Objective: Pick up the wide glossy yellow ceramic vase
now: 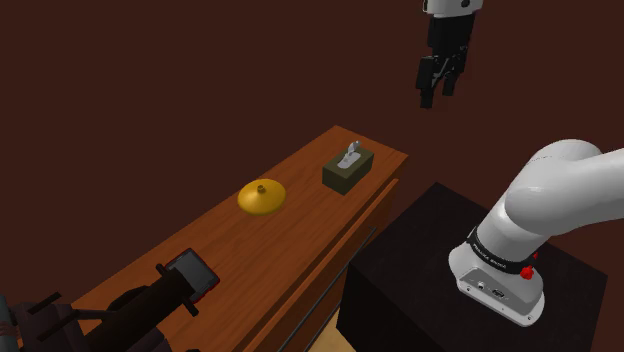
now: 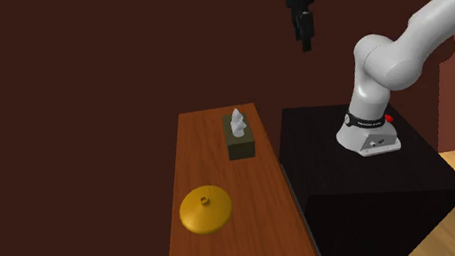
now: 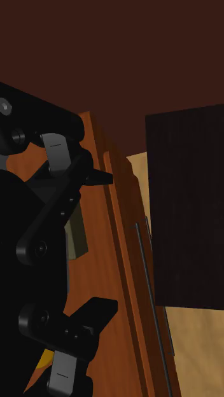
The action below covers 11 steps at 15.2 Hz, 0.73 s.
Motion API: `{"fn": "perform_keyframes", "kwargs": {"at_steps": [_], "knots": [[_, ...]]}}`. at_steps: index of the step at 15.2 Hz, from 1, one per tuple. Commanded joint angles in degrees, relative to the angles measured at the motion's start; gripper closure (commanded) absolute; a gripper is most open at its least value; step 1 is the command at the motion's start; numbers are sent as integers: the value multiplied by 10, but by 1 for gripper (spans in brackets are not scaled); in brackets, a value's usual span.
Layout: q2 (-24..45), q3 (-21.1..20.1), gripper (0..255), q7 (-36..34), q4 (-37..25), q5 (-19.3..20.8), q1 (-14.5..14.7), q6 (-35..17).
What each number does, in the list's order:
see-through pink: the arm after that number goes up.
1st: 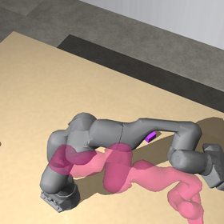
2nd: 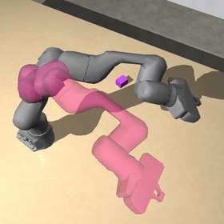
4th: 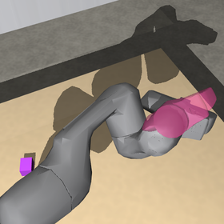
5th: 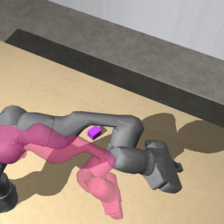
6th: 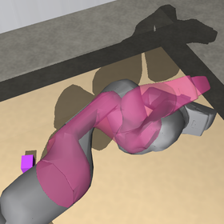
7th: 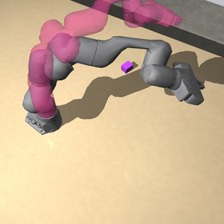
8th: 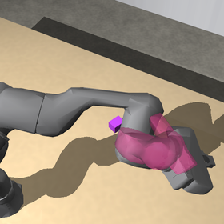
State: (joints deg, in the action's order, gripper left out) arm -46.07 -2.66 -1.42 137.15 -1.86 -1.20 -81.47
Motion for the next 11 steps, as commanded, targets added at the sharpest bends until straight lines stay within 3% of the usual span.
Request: {"fn": "perform_keyframes", "kwargs": {"at_steps": [1,11], "knots": [[0,0,0,0,0,0,0,0],[127,-91,0,-90,17,-52,22,-178]]}}
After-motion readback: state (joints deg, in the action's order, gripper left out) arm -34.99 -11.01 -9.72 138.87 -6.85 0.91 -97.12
